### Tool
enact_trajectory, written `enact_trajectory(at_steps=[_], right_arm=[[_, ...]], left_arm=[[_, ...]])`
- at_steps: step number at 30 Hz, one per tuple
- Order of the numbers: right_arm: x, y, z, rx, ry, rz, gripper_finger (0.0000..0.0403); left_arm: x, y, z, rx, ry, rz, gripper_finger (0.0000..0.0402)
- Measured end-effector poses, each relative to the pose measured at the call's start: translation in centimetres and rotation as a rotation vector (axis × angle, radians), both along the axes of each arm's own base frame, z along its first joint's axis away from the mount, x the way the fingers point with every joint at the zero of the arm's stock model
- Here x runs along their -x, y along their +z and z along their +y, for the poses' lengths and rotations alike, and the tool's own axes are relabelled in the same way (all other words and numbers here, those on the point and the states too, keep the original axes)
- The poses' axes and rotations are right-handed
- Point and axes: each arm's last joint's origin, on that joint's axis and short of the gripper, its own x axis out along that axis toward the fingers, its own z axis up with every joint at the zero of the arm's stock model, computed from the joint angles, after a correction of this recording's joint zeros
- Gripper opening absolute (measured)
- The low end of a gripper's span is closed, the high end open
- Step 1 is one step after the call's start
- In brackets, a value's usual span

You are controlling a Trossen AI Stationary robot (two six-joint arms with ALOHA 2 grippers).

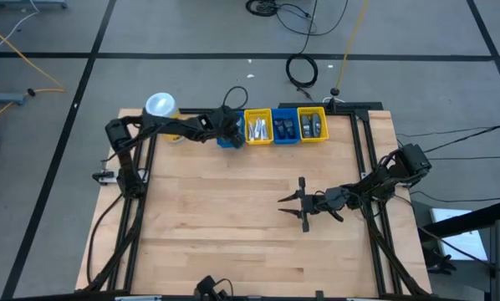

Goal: Pick & Place Travel size toiletries
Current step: Put the black comb into the left blue bin, then return to Home Position

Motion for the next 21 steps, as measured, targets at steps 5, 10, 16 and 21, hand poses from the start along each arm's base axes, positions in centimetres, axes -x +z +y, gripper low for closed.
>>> enact_trajectory(at_steps=[5, 10, 16, 21], right_arm=[[0.0, 0.0, 0.0, 0.001, 0.001, 0.0, 0.0116], [0.0, 0.0, 0.0, 0.003, 0.0, 0.001, 0.0116], [0.0, -0.1, 0.0, 0.005, -0.001, 0.014, 0.0116], [0.0, -0.1, -0.1, -0.039, -0.034, 0.016, 0.0116]], left_arm=[[0.1, -0.5, 0.3, -0.004, -0.008, 0.025, 0.0011], [0.1, 1.9, -0.7, -0.052, -0.052, -0.01, 0.0002], [0.3, 5.8, -3.1, -0.095, -0.118, -0.064, 0.0015], [0.2, 7.8, -6.9, -0.095, -0.242, -0.047, 0.0005]])
